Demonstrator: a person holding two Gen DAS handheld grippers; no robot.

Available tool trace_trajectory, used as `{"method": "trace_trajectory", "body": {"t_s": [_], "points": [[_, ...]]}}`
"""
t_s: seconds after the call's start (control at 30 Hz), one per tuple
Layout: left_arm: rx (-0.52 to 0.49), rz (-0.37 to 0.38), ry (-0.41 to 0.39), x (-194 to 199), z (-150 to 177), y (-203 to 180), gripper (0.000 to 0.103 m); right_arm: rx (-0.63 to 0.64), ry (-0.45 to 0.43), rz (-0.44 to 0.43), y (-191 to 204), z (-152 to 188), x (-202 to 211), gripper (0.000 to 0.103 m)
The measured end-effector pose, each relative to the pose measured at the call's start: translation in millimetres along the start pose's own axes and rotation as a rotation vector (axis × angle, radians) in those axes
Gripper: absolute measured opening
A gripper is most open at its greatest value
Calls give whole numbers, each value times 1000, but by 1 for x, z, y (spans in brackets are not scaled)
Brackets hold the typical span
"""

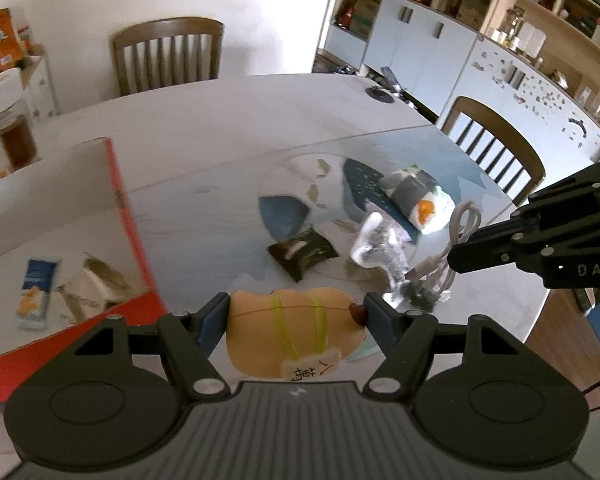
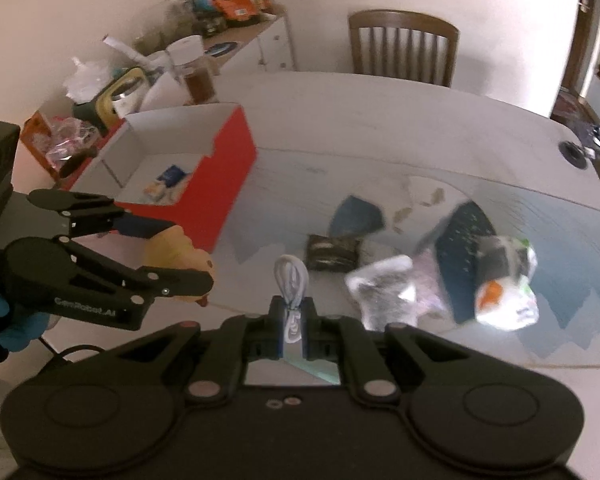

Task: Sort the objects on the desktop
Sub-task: 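Carry the orange toy in the left tool while the right tool carries the cable to the box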

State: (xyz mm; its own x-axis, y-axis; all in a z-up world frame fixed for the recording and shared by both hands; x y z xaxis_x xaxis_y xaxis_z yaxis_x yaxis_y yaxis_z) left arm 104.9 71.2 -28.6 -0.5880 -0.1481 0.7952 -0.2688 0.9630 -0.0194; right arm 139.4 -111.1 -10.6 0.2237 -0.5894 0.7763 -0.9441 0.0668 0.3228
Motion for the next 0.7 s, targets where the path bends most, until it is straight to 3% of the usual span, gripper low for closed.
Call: {"method": "trace_trajectory", "body": {"t_s": [0.7], "points": [[91, -115, -15, 24, 8, 108, 72, 142, 42, -147, 84, -73, -63, 7]]}}
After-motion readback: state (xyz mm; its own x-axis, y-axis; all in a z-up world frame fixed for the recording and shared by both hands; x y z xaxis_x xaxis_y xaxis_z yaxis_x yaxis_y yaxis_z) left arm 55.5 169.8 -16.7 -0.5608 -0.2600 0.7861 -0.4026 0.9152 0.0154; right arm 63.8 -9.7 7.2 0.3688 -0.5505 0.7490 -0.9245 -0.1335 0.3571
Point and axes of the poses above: each gripper's, at about its wrist camera, not at the fingertips, and x roughly against the way its jaws point, y to its left, z to its underside, the point moved 4 cm from there along -x, roughly the way its jaws point, and after that the axes turned 12 degrees about -z, right-handed, at the moved point
